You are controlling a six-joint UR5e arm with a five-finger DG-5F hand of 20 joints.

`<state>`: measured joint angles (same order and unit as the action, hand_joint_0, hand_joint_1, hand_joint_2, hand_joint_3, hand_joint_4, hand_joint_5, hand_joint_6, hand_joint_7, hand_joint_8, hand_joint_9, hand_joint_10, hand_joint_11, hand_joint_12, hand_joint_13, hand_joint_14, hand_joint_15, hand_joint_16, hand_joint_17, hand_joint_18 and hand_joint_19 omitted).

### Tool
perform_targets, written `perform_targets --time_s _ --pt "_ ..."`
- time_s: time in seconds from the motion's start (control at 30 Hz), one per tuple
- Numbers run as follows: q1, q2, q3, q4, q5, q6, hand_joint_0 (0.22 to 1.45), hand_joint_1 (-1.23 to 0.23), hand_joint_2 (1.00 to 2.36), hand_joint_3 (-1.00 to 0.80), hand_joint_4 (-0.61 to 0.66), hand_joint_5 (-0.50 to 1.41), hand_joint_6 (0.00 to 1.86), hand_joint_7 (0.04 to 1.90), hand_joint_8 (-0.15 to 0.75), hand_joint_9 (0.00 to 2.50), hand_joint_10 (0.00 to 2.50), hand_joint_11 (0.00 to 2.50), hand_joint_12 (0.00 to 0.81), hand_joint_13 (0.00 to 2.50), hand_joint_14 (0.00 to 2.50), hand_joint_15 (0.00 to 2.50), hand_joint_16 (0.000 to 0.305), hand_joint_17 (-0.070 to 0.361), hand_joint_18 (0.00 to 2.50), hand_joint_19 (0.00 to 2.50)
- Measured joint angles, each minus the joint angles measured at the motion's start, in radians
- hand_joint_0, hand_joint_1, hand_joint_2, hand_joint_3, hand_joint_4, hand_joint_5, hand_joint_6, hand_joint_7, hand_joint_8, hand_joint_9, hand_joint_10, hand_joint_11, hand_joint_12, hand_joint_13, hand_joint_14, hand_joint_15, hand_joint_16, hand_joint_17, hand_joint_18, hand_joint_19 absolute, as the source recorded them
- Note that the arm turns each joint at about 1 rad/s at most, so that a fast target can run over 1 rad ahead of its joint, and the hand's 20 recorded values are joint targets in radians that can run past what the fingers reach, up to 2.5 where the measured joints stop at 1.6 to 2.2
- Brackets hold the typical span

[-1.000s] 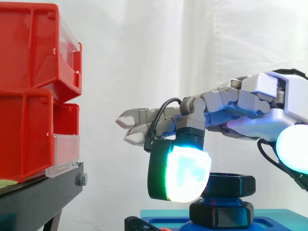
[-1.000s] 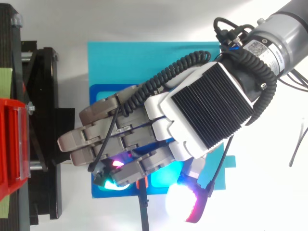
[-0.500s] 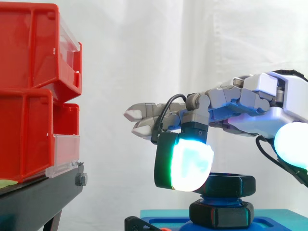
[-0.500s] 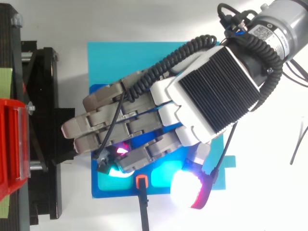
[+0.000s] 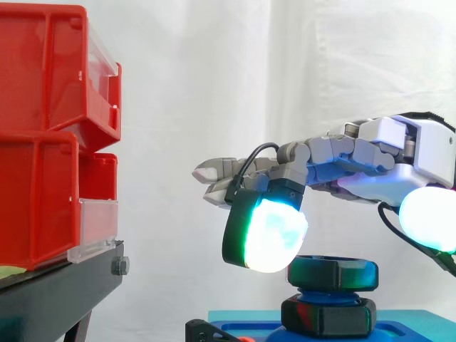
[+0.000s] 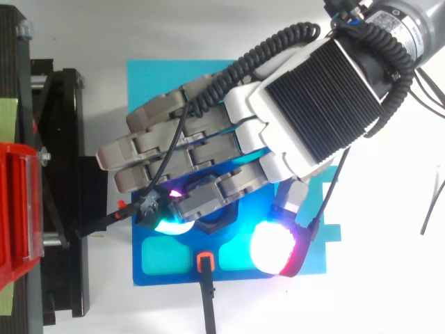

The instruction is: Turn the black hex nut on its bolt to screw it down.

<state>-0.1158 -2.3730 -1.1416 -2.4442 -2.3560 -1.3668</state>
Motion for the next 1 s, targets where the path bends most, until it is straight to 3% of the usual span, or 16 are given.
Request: perform_targets --time_s 1.0 --pt "-0.038 0.001 0.0 -0.007 -0.03 0.024 0.5 -0.28 1.0 -0.5 0.34 -0.11 0.5 1.07 0.324 0.42 0.0 0.1 0.355 0.29 0.0 0.06 0.056 0.127 0.33 0.49"
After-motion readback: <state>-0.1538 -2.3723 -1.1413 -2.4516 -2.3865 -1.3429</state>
